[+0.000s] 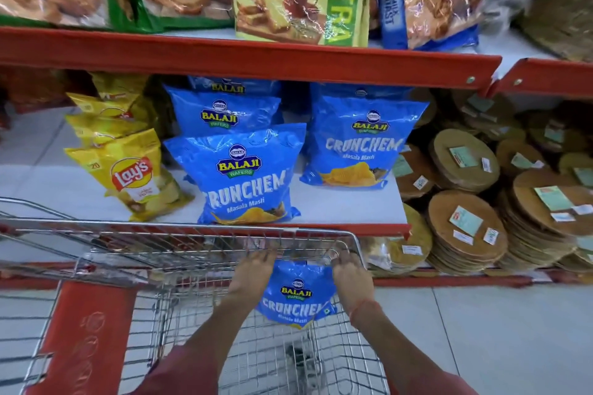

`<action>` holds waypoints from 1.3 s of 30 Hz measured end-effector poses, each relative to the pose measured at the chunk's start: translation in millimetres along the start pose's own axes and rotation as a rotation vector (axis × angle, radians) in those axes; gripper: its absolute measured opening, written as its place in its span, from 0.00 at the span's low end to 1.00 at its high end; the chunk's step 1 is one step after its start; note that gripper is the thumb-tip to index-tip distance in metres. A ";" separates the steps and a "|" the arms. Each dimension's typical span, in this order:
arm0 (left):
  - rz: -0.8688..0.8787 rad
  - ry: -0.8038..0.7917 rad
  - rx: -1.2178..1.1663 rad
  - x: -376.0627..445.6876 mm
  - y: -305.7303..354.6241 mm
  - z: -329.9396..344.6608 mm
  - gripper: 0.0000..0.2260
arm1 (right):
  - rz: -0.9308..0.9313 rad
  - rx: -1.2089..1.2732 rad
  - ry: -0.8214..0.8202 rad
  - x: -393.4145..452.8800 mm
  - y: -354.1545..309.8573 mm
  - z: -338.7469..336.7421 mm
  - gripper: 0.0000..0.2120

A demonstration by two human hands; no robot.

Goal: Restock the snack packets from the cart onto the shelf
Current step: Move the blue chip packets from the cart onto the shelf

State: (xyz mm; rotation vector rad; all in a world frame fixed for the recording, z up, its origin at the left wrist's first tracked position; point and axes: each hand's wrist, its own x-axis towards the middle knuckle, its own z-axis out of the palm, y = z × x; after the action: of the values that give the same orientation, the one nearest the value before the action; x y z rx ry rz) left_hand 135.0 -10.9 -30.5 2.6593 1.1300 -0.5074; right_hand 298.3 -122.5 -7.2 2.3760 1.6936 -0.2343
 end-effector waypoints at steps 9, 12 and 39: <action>-0.152 -0.007 -0.137 -37.5 -12.2 2.7 0.12 | 0.088 0.160 -0.072 -26.8 4.7 -18.6 0.07; -0.115 0.115 -0.255 -59.4 -11.5 -21.4 0.09 | 0.142 0.262 0.052 -42.5 9.1 -33.9 0.04; 0.195 0.726 -0.529 -21.4 70.5 -253.9 0.08 | 0.245 0.503 0.773 -4.0 156.0 -238.2 0.06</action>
State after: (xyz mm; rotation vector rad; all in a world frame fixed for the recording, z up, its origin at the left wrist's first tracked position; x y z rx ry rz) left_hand 231.0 7.8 215.1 2.4475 0.9443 0.7501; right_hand 445.8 -112.4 236.2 3.3182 1.7240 0.4060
